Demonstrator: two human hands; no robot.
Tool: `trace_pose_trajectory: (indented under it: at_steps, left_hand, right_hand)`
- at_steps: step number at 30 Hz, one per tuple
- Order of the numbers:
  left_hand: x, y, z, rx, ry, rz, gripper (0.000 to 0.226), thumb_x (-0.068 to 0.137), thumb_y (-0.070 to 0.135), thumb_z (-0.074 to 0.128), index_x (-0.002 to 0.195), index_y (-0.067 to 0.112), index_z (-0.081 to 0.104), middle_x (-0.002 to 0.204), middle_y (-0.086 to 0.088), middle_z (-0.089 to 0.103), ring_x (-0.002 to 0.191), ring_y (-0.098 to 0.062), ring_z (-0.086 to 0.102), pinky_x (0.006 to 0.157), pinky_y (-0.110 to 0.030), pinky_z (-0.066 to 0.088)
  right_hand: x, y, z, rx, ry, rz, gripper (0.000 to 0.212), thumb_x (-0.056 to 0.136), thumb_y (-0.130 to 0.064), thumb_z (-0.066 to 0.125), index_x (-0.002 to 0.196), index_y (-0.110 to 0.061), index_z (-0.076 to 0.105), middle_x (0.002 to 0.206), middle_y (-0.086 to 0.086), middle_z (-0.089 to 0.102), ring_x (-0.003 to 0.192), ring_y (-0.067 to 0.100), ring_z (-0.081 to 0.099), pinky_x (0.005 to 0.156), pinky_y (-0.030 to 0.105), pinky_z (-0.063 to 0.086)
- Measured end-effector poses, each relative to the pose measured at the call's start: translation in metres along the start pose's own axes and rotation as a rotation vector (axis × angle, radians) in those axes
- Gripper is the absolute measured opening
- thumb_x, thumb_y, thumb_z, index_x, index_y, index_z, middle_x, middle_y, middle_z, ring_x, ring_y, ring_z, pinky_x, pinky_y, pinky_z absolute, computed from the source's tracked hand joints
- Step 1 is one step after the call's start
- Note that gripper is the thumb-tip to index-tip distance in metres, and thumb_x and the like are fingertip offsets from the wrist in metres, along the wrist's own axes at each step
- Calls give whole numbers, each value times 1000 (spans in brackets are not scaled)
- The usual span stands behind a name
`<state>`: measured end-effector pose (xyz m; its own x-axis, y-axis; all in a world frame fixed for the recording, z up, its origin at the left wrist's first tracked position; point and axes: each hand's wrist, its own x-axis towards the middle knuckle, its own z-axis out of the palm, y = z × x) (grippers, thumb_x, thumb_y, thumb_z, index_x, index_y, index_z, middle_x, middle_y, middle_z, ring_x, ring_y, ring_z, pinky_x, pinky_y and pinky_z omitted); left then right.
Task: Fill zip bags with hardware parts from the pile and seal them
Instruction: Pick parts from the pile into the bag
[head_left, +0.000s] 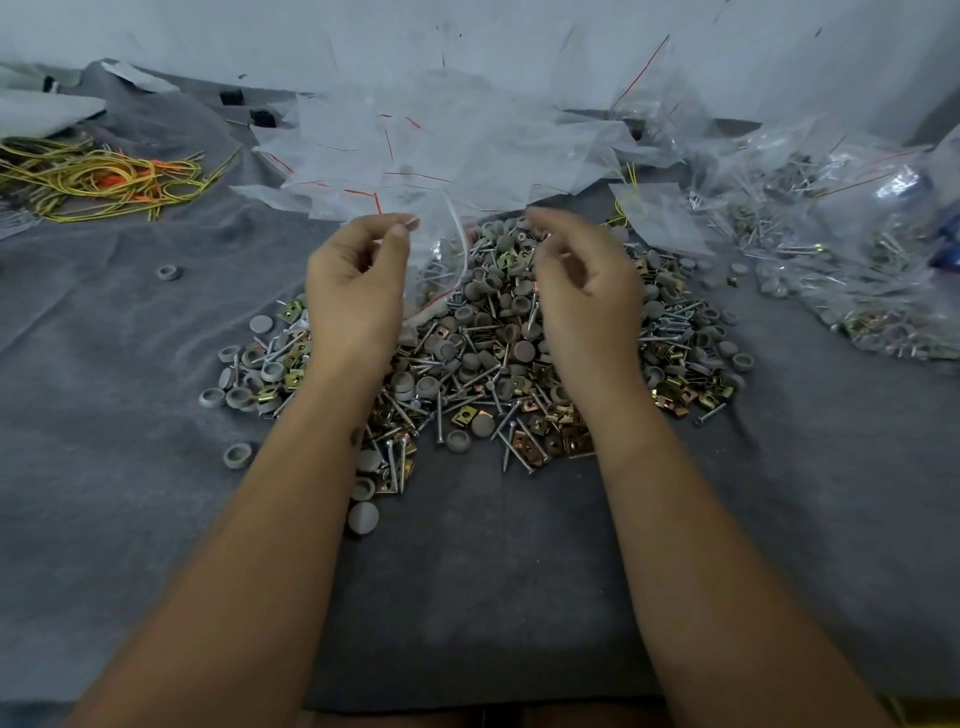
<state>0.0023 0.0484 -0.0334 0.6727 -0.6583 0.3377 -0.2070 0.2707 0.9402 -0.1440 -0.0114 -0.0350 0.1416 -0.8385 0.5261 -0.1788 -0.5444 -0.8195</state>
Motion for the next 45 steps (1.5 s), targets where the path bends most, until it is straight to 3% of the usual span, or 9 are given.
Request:
trace_pose_trajectory:
  at_steps: [4,8,11,17,24,34,40,43,45]
  left_hand:
    - [1,-1,-1,17,17,-30,18,99,19,53,97,24,70,58,-1,33,46,-8,25,46,-22,22]
    - [-2,1,1,46,9,-31,19,100,21,53,94,28,69,58,-2,33,46,-8,25,48,-23,24]
    - [-3,3,2,62,-6,-29,18,100,20,52,96,26,69,56,0,30,46,-8,24,49,-24,24]
    - [-5,2,3,86,-50,-40,17,101,19,52,99,20,69,58,-1,31,44,-6,24,43,-20,23]
    - [-7,3,4,92,-80,-49,18,101,16,51,101,17,69,60,-2,32,43,-4,25,41,-17,26]
    - [-9,3,4,113,-88,-61,18,100,17,52,102,15,70,75,-11,42,43,-3,26,43,-17,25]
    - [-8,4,4,127,-87,-59,18,100,17,52,102,16,70,61,0,36,41,-2,27,42,-16,25]
    - [-8,4,4,141,-88,-54,18,100,17,52,102,17,70,66,-5,40,42,-2,28,43,-17,26]
    - [-8,3,5,145,-98,-53,17,100,17,52,101,18,70,68,-5,41,42,-2,29,43,-16,27]
  right_hand:
    - [7,9,-12,-285,114,67,28,96,-13,49,114,-22,69,110,-2,65,95,9,56,82,28,50]
    - [9,17,-11,-589,-37,-14,33,95,-11,49,120,-22,68,119,-1,62,116,21,50,98,41,42]
    - [7,21,-9,-726,-150,-41,34,97,-16,50,126,-27,64,126,-2,55,121,24,41,100,42,35]
    - [7,23,-9,-711,-149,-23,26,91,-32,59,115,-32,70,122,-7,57,120,21,39,97,38,31]
    - [7,21,-9,-732,-118,-2,14,87,-25,61,98,-26,70,117,-6,61,119,21,43,96,38,32]
    - [6,20,-10,-783,-107,-54,19,87,-17,61,104,-18,71,114,0,61,114,24,48,97,38,36]
    - [7,23,-10,-865,-108,-111,14,95,-20,56,101,-17,68,105,2,62,108,25,49,94,37,33]
    - [8,19,-10,-778,-77,-133,13,96,-21,56,100,-17,67,101,1,65,103,24,52,92,37,35]
    - [7,14,-10,-552,-23,-158,10,95,-17,59,97,-14,68,93,0,67,94,21,57,85,34,42]
